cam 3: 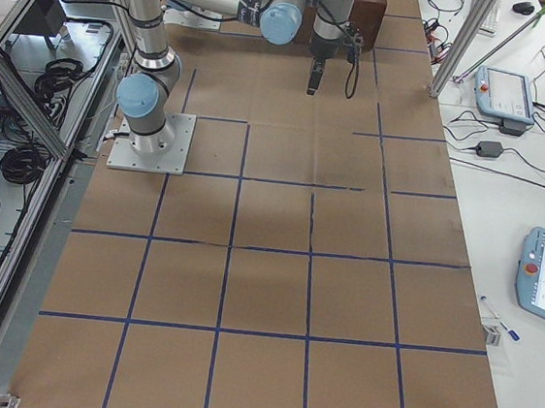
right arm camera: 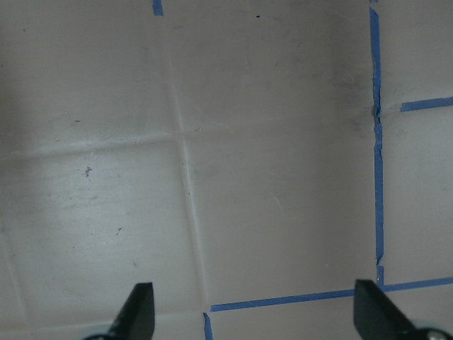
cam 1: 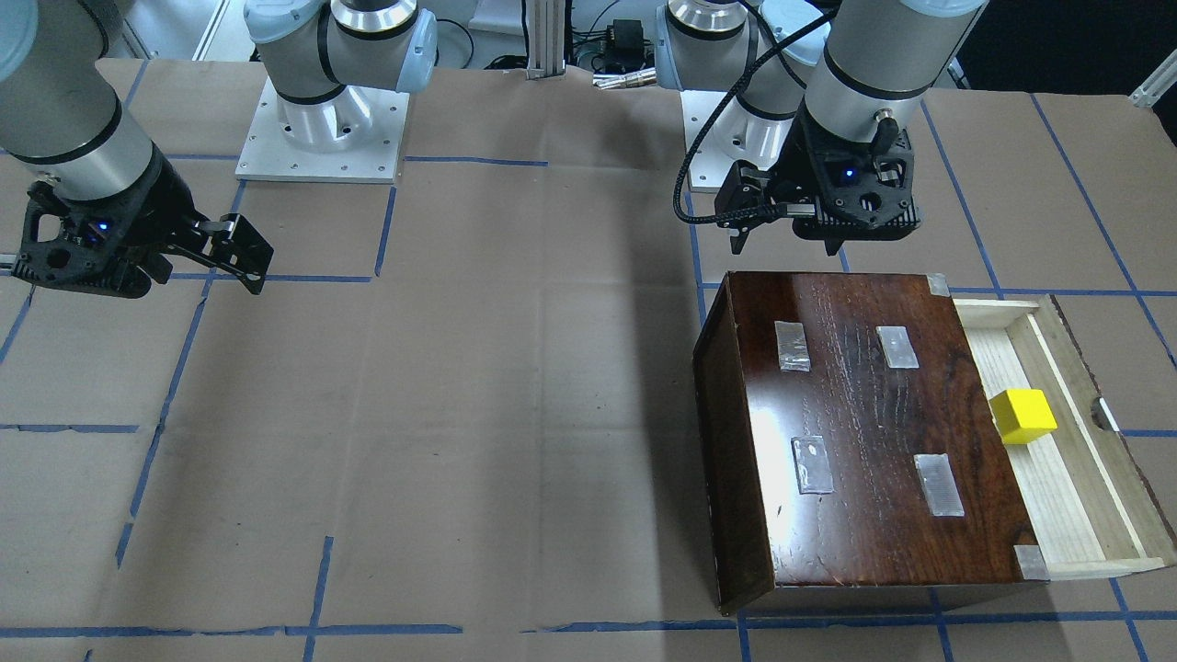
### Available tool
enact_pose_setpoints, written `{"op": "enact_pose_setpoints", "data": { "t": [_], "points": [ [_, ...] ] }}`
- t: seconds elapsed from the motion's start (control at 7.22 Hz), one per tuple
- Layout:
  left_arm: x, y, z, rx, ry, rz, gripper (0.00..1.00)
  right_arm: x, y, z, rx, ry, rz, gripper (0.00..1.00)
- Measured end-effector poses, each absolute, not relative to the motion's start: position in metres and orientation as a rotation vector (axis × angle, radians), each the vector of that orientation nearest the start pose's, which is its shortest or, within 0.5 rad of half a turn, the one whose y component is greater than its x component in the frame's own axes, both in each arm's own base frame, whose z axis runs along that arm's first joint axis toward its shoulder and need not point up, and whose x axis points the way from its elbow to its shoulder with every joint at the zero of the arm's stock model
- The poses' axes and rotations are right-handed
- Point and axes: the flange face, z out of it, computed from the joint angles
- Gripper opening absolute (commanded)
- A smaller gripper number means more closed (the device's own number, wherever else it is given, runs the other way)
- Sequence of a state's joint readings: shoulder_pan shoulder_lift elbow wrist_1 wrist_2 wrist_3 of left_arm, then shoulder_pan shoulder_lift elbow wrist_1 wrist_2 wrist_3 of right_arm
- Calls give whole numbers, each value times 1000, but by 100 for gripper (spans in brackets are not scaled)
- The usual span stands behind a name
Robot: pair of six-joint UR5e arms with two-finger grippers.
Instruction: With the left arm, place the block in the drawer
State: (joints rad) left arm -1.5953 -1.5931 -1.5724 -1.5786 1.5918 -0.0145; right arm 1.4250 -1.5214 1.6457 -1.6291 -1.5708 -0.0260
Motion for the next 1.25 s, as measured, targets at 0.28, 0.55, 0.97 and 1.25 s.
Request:
{"op": "enact_pose_setpoints", "data": {
  "t": [0.28,0.55,0.97,1.25],
  "points": [
    [-144,-499,475,12,3121,46,99,59,-517,432,188,3129,103,100],
    [-146,-499,475,2,3132,45,99,59,-517,432,188,3129,104,100],
    [-153,-497,475,5,3166,55,99,59,-517,433,188,3129,102,100],
    [-154,-496,475,17,3164,60,99,59,-517,433,187,3129,102,100]
  ]
}}
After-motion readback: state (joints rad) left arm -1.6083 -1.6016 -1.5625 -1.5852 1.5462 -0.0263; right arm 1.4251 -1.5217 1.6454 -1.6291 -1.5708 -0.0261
